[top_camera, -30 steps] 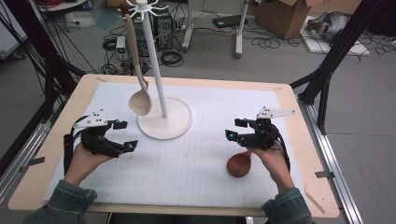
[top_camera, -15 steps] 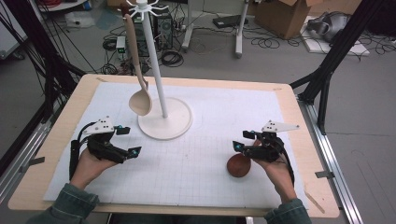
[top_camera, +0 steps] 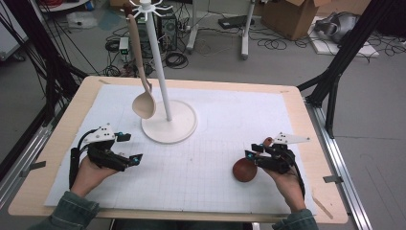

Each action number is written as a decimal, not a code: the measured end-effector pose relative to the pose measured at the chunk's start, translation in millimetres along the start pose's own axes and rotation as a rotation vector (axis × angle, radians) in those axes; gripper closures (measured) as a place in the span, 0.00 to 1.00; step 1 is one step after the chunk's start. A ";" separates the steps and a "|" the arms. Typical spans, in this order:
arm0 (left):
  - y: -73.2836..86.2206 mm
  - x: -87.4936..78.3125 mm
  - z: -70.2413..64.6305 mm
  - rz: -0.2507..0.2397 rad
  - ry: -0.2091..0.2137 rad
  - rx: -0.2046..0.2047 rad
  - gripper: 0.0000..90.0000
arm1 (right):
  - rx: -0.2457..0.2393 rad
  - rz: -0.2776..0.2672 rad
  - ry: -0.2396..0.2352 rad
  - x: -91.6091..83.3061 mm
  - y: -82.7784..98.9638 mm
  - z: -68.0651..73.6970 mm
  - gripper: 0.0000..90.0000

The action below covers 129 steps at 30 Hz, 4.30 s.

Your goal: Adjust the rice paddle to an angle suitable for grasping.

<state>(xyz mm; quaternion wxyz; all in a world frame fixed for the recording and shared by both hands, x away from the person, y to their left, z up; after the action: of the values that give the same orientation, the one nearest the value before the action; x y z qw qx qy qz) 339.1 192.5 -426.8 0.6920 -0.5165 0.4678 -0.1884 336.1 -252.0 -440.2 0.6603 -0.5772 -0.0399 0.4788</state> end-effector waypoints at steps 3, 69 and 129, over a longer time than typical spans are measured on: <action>0.9 -0.1 0.3 0.000 0.001 -0.002 0.07 | -0.004 0.007 0.010 -0.7 3.1 -1.9 0.68; 1.1 -3.1 3.4 -0.003 -0.002 0.004 0.07 | -0.022 0.190 0.111 39.6 23.7 -23.7 0.99; -0.9 -6.8 3.4 -0.012 -0.005 0.006 0.07 | -0.135 0.289 -0.040 86.8 18.6 40.2 1.00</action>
<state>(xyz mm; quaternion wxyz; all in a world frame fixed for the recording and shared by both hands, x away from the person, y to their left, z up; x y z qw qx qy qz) 338.9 199.1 -422.9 0.6936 -0.5175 0.4625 -0.1929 347.6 -166.3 -485.2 0.5434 -0.6103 -0.0016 0.5764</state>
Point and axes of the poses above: each handheld gripper's, and its own axes: x roughly forward along the jaws, y roughly out of its underside, z roughly to its left, the point moved 6 cm from there along x, roughly forward along the jaws, and after that the axes turned 8 degrees about x, right-handed, at the moved point
